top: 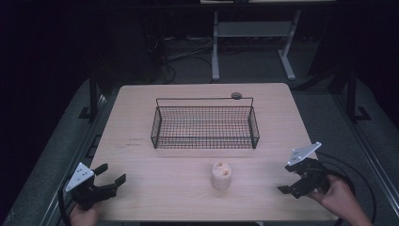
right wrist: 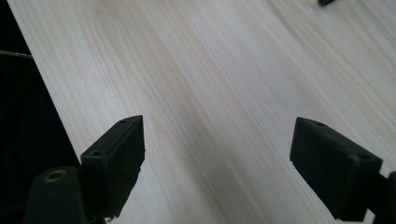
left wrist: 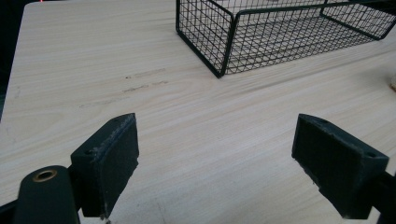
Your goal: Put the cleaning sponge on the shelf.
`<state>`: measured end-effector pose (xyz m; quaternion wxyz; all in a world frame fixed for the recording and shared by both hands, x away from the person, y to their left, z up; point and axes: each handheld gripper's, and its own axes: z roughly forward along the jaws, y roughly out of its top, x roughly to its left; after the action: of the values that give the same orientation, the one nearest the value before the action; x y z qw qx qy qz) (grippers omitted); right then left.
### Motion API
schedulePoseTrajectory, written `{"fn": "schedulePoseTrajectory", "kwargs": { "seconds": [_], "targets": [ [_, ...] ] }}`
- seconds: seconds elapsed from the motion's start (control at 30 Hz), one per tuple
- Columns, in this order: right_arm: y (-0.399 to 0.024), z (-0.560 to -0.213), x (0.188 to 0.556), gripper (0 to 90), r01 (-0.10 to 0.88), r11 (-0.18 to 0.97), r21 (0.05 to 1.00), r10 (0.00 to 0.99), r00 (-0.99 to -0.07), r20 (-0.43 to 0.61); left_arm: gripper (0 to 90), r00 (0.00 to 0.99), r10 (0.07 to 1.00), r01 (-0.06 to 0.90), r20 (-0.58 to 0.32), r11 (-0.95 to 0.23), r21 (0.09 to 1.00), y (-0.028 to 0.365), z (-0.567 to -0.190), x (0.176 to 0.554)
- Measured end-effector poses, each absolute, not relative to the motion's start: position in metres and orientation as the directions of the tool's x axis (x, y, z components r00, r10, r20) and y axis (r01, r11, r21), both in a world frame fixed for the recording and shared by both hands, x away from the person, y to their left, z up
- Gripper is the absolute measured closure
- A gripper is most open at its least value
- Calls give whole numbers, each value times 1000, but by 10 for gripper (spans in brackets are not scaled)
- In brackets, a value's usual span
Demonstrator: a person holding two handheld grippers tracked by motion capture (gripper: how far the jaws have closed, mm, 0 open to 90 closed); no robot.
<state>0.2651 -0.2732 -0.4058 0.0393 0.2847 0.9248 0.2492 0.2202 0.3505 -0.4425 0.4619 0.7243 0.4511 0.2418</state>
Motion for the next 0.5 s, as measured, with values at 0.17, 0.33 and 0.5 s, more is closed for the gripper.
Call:
{"fn": "schedulePoseTrajectory", "kwargs": {
  "seconds": [0.17,0.33,0.5],
  "targets": [
    [-268,-406,267,171,497,726,476,531,-844,72,139,478,876,428,-66,-166,888,350,-443,221],
    [-260,-405,269,168,483,736,475,516,-854,70,139,482,874,428,-65,-170,888,351,-443,221],
    [-251,-402,272,168,463,751,470,495,-867,63,139,483,873,429,-68,-169,887,352,-443,221]
  ]
}}
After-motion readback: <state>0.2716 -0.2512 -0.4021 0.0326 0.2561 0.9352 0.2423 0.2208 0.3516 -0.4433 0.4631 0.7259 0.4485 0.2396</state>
